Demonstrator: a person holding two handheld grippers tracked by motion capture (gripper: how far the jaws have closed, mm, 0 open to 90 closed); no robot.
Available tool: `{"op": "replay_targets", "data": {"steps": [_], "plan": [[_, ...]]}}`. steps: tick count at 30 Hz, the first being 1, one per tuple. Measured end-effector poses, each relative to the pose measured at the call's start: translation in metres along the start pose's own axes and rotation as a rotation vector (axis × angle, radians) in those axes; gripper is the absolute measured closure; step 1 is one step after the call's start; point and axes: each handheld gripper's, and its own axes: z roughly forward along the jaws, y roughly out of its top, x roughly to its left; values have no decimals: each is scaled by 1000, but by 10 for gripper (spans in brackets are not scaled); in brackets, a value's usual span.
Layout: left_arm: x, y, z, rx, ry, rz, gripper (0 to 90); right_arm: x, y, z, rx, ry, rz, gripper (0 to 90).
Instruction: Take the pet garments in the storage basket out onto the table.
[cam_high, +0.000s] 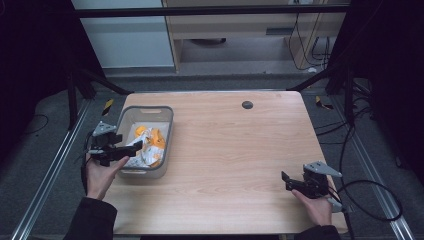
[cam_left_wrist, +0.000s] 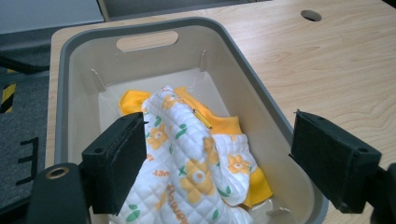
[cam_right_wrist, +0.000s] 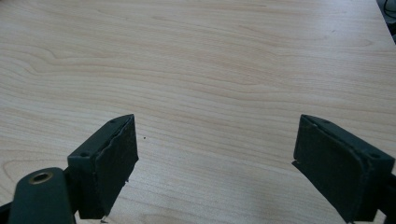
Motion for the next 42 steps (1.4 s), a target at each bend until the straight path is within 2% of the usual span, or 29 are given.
{"op": "replay_targets", "data": {"steps": [14,25,29,42], "plan": [[-1,6,17,104,8,42,179,0,0,0,0,3,2,135],[-1,10,27,155,16,55,186,0,0,0,2,6,2,136],[0,10,34,196,18,67,188,0,0,1,2,6,1,136],[0,9,47,250,35,79,207,0,0,1,6,5,-4,136]]}}
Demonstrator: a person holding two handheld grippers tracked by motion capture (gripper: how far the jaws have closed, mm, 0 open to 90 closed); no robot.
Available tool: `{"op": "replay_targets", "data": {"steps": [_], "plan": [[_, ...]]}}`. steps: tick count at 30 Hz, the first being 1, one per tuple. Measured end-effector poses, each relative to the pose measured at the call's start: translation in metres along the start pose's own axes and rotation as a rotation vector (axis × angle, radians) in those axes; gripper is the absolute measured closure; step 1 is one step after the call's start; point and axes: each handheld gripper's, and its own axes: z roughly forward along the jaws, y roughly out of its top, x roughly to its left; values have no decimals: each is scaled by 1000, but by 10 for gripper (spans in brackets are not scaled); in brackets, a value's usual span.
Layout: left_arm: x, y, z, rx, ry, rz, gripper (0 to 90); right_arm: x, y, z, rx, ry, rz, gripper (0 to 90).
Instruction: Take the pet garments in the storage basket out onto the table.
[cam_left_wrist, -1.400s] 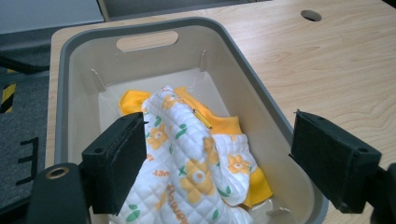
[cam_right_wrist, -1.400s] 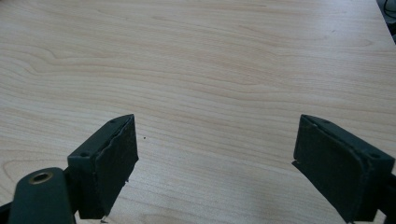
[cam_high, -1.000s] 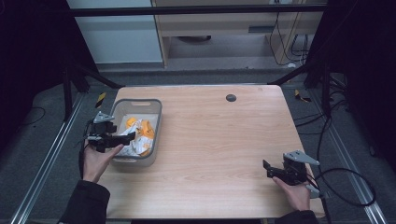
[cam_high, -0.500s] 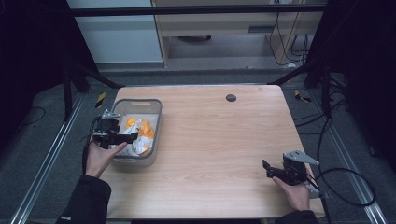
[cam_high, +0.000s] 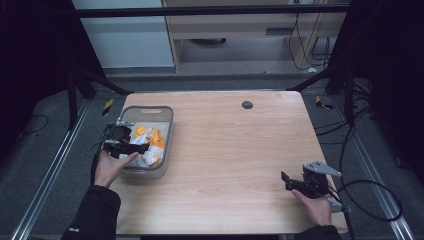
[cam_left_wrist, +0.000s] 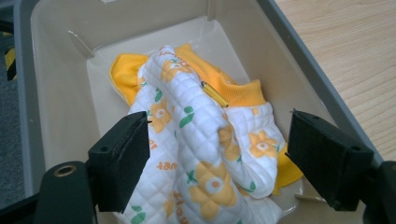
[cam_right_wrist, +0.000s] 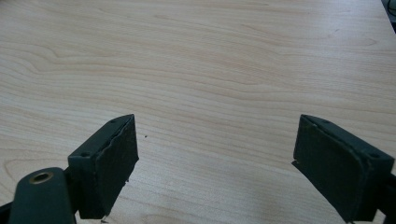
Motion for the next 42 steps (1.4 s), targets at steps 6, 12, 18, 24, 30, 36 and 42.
{"op": "replay_targets", "data": {"steps": [6,12,18,24,30,36,42], "plan": [[0,0,6,33,6,12,236,0,0,0,4,1,5,136],[3,0,13,65,3,10,284,0,0,0,5,3,3,136],[1,-1,18,105,11,24,333,1,0,1,10,7,1,136],[0,-2,25,139,16,34,392,0,0,1,11,9,3,137],[0,-4,29,165,17,38,460,0,0,1,12,7,-3,136],[1,-6,31,191,2,27,577,1,0,1,17,13,-1,136],[1,-6,32,215,3,31,680,0,-1,2,18,10,-11,136]]}}
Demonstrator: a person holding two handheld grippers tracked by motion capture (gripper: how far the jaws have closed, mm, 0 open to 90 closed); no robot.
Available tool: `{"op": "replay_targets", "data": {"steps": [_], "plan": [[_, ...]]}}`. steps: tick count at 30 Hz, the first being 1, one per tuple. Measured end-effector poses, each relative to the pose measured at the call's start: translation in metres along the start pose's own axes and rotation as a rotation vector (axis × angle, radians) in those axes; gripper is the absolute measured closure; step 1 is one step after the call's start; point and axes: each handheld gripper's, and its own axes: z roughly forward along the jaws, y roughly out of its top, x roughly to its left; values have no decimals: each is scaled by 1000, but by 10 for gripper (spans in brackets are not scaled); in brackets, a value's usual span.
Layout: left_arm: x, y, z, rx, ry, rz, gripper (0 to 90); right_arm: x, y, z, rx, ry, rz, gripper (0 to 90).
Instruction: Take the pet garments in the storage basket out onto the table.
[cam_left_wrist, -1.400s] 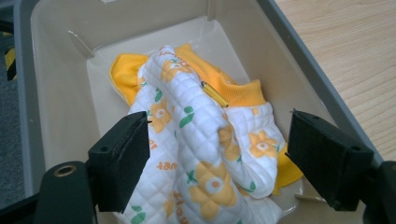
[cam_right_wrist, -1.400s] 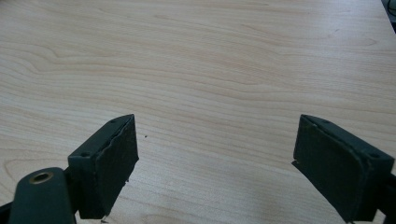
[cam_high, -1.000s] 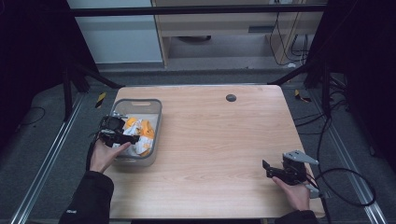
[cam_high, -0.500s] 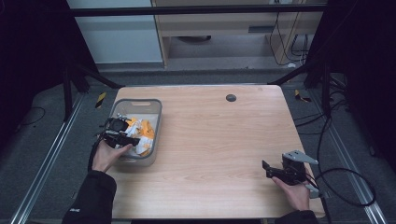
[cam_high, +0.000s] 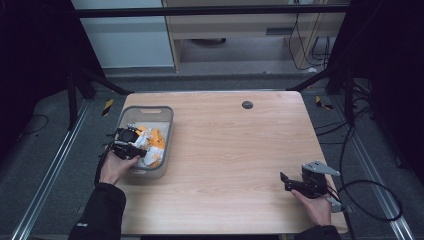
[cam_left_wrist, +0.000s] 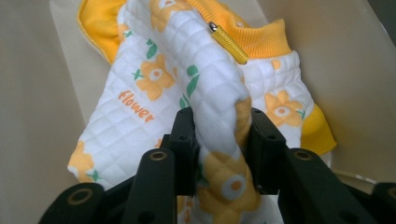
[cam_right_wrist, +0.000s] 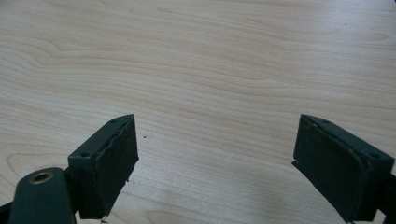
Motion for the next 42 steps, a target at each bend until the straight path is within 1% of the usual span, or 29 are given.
{"op": "replay_targets", "data": {"steps": [4,9,17,19,21,22,23,30,32,33,38,39,42], "plan": [[-1,2,-2,-5,4,4,718,0,0,0,3,2,2,136],[-2,4,-11,-21,0,14,733,0,0,0,5,2,2,136],[-2,8,-34,-70,0,19,740,0,0,0,5,2,3,135],[-1,9,-39,-82,0,15,740,0,0,0,5,1,2,135],[0,10,-45,-89,2,15,741,0,0,0,5,1,2,135],[0,10,-45,-89,2,15,741,0,0,0,5,1,2,135],[1,11,-51,-100,2,14,741,0,0,0,5,1,2,135],[4,13,-65,-115,6,12,742,0,0,0,5,3,3,135],[4,13,-67,-119,5,10,742,0,0,0,4,1,1,135],[5,14,-71,-117,5,18,742,0,0,0,5,2,2,135],[5,15,-78,-122,4,23,742,0,0,0,6,1,1,135],[6,16,-82,-128,1,29,742,0,0,0,5,1,1,135],[6,16,-88,-137,0,34,742,0,0,0,5,1,0,135]]}}
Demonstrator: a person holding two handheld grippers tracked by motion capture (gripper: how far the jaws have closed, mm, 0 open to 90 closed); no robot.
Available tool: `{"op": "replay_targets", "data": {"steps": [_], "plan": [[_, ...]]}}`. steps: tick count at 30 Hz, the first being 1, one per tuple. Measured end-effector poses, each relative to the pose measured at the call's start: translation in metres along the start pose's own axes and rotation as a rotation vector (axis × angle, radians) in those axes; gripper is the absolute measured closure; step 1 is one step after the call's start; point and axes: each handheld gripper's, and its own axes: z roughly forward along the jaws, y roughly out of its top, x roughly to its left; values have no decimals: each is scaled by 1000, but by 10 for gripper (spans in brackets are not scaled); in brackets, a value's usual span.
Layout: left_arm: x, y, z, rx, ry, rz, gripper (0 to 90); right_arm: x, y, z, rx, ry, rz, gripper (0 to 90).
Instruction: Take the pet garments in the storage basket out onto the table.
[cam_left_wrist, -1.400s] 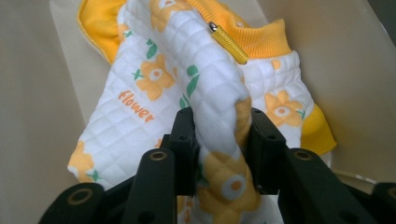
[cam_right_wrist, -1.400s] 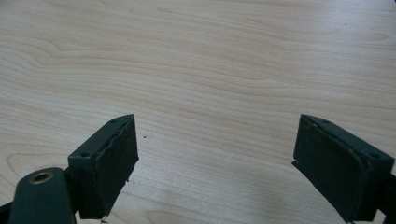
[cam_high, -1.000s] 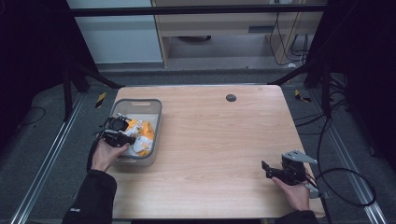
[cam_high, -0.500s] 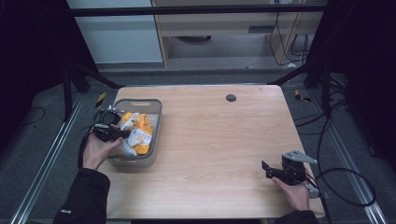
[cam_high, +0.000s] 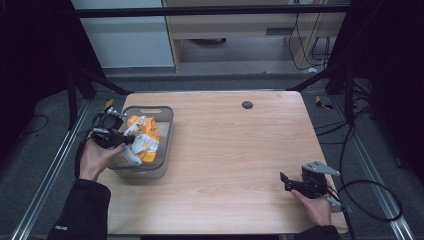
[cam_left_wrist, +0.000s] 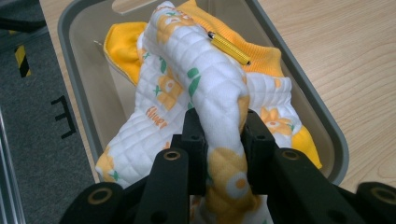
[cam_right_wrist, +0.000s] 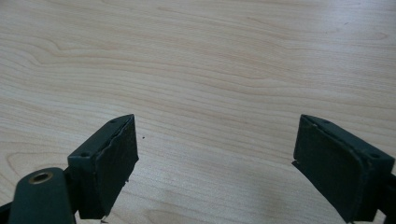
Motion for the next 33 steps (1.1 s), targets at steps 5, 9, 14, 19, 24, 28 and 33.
{"op": "replay_targets", "data": {"steps": [5,9,14,19,24,28,33], "plan": [[-1,1,-9,-15,2,10,742,0,0,0,-1,0,1,135],[-2,3,-15,-29,-1,20,742,0,0,0,-1,2,2,135],[-7,5,-23,-40,-4,40,742,0,0,0,-3,0,-1,135],[-12,7,-30,-53,-9,64,742,0,0,0,-3,0,-1,135],[-15,8,-36,-52,-19,83,742,0,0,0,-3,0,-2,135],[-18,9,-38,-42,-24,99,741,0,0,0,-3,0,-2,135],[-22,9,-40,-43,-44,113,742,0,0,0,-2,-1,-2,135]]}}
